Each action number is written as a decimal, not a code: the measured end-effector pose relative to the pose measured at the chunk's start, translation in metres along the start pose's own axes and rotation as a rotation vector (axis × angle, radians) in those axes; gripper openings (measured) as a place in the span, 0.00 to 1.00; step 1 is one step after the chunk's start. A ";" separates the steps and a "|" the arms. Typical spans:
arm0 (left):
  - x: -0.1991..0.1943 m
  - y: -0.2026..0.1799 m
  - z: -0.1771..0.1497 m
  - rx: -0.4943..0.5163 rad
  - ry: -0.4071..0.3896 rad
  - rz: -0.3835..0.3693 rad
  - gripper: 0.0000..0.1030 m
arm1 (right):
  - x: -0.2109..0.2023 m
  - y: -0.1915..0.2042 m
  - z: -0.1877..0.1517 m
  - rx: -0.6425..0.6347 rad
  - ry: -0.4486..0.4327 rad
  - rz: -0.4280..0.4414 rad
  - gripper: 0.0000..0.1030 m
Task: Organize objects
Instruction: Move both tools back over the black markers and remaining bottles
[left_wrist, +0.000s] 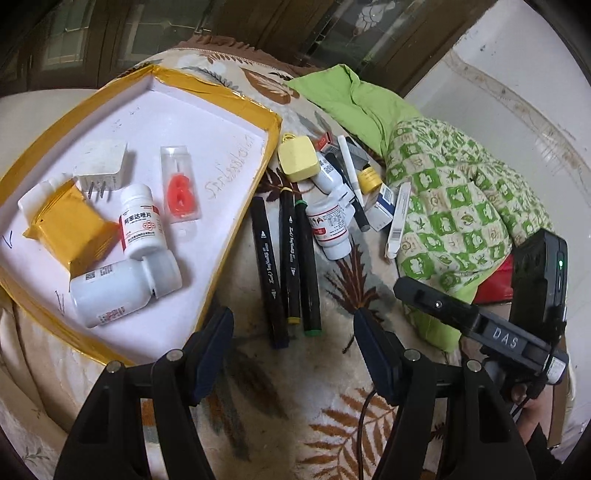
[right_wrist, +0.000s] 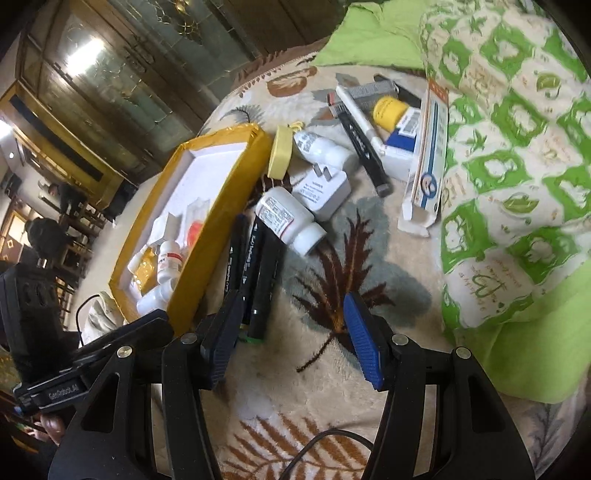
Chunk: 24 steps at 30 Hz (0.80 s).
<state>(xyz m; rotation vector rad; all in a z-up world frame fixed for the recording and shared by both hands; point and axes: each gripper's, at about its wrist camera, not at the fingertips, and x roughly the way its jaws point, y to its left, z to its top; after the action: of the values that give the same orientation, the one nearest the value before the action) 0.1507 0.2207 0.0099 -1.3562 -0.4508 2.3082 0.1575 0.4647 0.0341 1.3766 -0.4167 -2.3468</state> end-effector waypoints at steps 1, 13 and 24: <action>-0.001 0.001 0.000 -0.003 -0.003 -0.007 0.66 | -0.002 0.001 -0.002 -0.013 -0.005 -0.011 0.55; -0.005 0.001 0.004 -0.011 -0.041 -0.029 0.66 | 0.013 -0.007 -0.008 0.003 0.031 0.010 0.55; -0.022 0.010 0.008 -0.044 -0.096 -0.083 0.64 | 0.087 0.037 0.007 0.002 0.125 -0.075 0.23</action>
<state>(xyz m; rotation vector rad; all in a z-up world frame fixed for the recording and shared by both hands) 0.1510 0.2009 0.0253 -1.2267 -0.5800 2.3144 0.1195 0.3911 -0.0131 1.5546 -0.3365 -2.3031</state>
